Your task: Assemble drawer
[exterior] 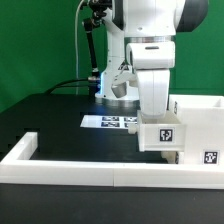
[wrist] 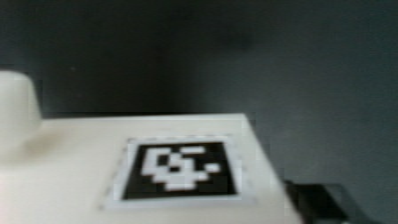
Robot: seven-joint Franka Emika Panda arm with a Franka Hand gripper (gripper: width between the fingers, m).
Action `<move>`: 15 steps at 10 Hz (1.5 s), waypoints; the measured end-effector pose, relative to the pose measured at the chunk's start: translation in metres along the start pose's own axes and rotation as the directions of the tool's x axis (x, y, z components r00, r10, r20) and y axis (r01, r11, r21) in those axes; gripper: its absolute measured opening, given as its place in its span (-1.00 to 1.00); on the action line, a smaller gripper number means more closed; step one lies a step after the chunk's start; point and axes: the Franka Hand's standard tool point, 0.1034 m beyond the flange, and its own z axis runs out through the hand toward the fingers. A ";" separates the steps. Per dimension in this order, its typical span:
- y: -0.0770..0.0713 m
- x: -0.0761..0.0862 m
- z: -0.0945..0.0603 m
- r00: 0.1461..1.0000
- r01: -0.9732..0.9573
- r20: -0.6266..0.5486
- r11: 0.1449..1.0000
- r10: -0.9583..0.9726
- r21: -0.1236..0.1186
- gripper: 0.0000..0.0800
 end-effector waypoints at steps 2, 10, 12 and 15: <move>0.001 0.004 -0.003 1.000 -0.002 -0.002 1.000 0.002 -0.005 0.55; 0.044 -0.036 -0.058 1.000 0.014 0.026 1.000 -0.014 0.013 0.62; 0.056 -0.053 -0.045 1.000 0.026 0.014 0.999 -0.026 0.020 0.62; 0.055 -0.053 -0.045 0.999 0.034 0.011 0.999 -0.034 0.021 0.62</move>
Offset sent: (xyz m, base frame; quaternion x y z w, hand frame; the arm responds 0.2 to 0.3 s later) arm 0.0092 -0.0003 0.0224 0.0107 -0.0148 0.0046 0.9998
